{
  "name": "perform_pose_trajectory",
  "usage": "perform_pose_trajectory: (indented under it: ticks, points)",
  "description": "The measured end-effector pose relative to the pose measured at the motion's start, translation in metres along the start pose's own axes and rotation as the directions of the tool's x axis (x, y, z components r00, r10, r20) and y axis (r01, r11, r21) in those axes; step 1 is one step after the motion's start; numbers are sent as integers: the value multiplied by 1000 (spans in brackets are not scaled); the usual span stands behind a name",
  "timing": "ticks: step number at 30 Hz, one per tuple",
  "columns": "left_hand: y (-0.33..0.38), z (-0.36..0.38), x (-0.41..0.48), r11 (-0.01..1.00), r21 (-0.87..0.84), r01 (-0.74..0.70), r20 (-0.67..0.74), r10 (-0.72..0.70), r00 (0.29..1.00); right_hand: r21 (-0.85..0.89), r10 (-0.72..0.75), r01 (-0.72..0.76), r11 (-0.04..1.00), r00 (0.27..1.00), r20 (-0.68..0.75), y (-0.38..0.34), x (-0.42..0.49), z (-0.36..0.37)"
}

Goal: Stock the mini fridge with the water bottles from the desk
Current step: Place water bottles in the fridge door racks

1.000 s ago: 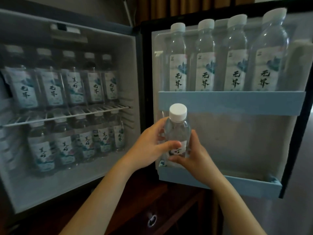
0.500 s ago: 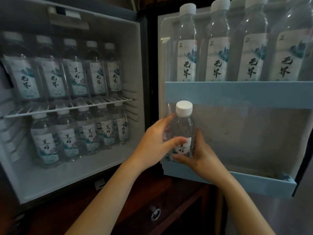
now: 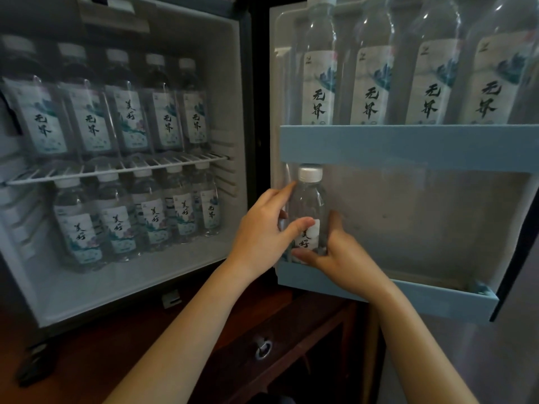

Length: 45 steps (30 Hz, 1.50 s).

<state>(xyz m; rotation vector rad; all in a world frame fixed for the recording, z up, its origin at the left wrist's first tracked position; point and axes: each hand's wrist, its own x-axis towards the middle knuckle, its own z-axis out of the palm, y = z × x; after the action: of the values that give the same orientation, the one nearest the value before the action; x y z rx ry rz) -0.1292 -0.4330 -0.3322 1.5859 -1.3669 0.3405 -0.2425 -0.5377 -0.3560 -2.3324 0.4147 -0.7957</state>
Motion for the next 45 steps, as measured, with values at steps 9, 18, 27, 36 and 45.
perform_pose_trajectory:
  ticks: [9,18,27,36,45]
  points:
    - [4,7,-2,993,113,-25,-74,33,997,57,13,-17,998,997,71,-4,0,-6]
    - [11,0,-4,987,162,17,-96,-1,995,-102,23,-25,994,1000,-13,-5,1,1]
    - [5,-10,-7,988,138,69,-35,-65,997,-7,2,-4,1000,971,-240,-4,-4,8]
    - [-23,-44,-26,985,141,100,-148,-79,986,21,-165,261,965,668,-726,-11,-8,31]
    - [-75,-110,-91,943,224,248,-384,-149,911,-162,-535,537,828,669,-516,-75,3,124]
